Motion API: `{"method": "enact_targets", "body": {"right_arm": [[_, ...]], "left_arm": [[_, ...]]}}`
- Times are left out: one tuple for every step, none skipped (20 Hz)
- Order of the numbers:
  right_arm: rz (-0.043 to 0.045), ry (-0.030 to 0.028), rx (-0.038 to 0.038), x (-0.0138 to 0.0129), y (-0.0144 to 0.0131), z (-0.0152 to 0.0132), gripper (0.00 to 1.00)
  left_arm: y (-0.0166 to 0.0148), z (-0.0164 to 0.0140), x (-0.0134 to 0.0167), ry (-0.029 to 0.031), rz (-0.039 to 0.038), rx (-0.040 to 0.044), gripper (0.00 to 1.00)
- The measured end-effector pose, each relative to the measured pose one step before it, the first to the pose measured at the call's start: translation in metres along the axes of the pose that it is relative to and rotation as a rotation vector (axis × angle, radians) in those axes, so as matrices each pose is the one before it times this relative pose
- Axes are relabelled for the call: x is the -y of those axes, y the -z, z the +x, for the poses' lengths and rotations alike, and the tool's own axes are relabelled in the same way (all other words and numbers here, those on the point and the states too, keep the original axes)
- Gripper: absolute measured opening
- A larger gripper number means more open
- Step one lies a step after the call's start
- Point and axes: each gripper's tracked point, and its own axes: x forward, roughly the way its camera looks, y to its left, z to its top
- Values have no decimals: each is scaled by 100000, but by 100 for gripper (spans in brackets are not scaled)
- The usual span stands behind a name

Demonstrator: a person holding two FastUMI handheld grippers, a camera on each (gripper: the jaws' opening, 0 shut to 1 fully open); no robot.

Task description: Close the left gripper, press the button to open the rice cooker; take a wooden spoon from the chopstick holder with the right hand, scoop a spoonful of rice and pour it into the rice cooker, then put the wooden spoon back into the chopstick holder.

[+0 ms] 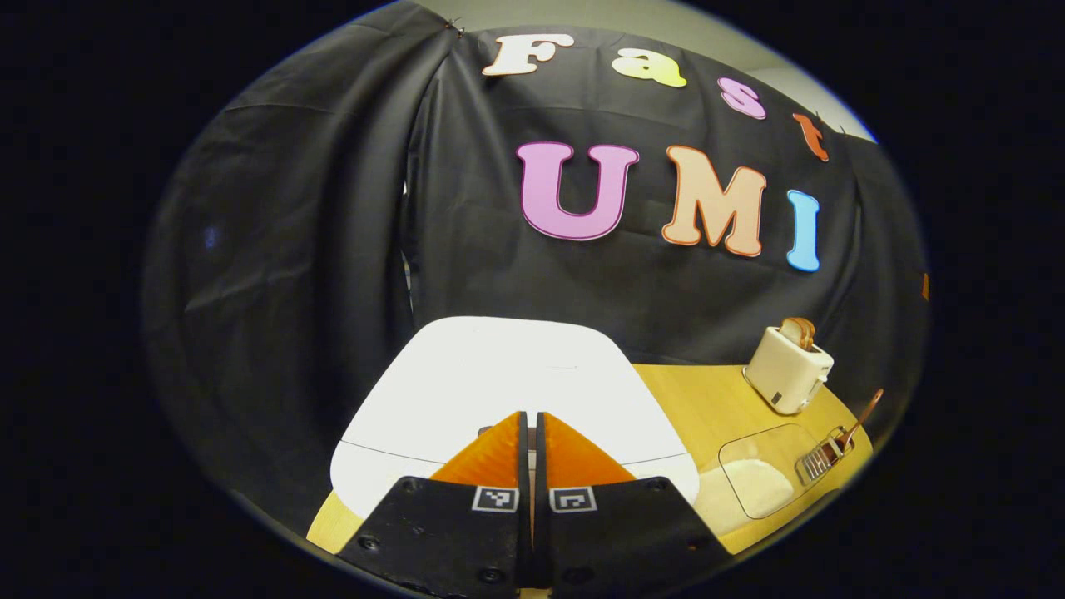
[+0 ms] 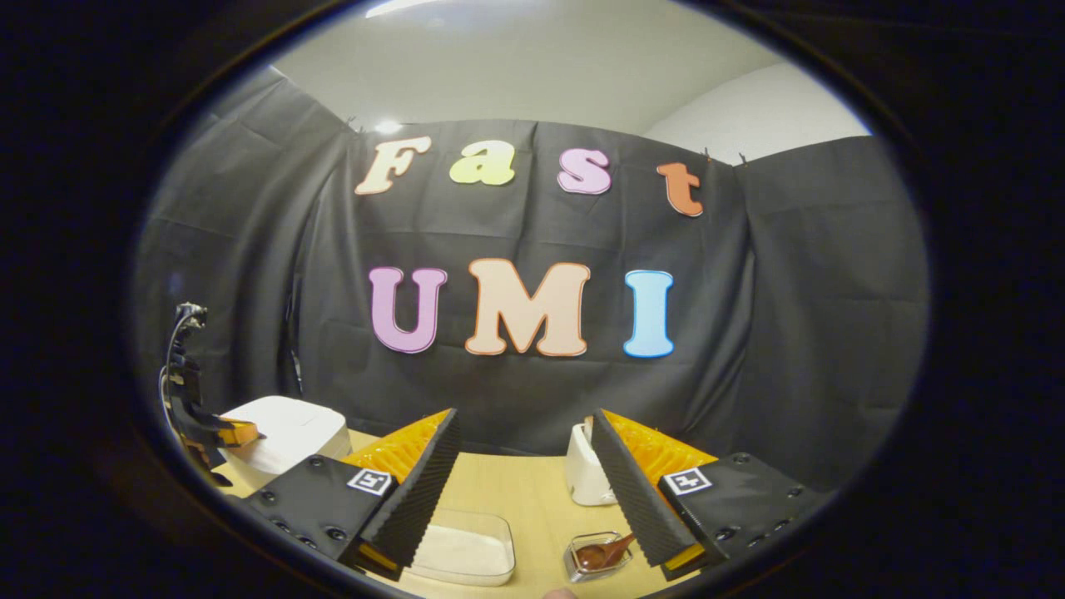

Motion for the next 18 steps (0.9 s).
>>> {"method": "enact_targets", "body": {"right_arm": [[233, 270, 395, 155, -65, 76, 100], [193, 213, 230, 194, -139, -68, 100], [146, 86, -77, 11, 196, -123, 100], [252, 108, -158, 131, 72, 50, 100], [280, 11, -336, 116, 144, -120, 100], [309, -62, -254, 70, 65, -102, 100], [166, 66, -134, 139, 83, 65, 100], [99, -194, -71, 110, -14, -10, 100], [-35, -153, 224, 134, -49, -79, 100], [-65, 219, 603, 264, -249, 36, 100], [6, 268, 492, 280, -115, 88, 100], [260, 184, 181, 174, -101, -14, 100], [407, 5, 39, 149, 57, -112, 100], [366, -109, -74, 145, 15, 66, 100], [182, 13, 79, 183, 56, 11, 100], [93, 16, 120, 246, -32, 90, 100], [131, 42, 92, 141, 78, 129, 100], [289, 109, 76, 217, -128, -32, 100]], "left_arm": [[99, 105, -104, -222, 481, -39, 0], [333, -63, -40, -306, -481, -1320, 0], [-238, -17, -25, -143, -861, 2451, 0], [660, -8, -5, -192, -573, -2024, 0], [-325, -59, 52, -328, 331, 1024, 0], [-417, 87, 81, -502, 1045, 1890, 0], [367, 28, -36, -591, 548, -1467, 0], [-273, -30, -61, -465, 759, 887, 0], [7, 58, 116, -373, 1395, 550, 0], [-453, -80, 22, -716, 1458, 108, 0], [-1004, -262, -25, -884, 1960, 2306, 0], [-1322, -190, -2, -793, 1788, 3328, 0], [-1227, -120, -51, -664, 1401, 2982, 0], [-1181, -35, -70, -647, -68, 2249, 0], [-803, 134, -33, -481, -811, 1156, 0], [-744, 87, -38, -288, -1271, 623, 0], [-531, -77, 21, -331, -1104, 702, 0], [-708, -177, -4, -151, -333, 1182, 0]]}}
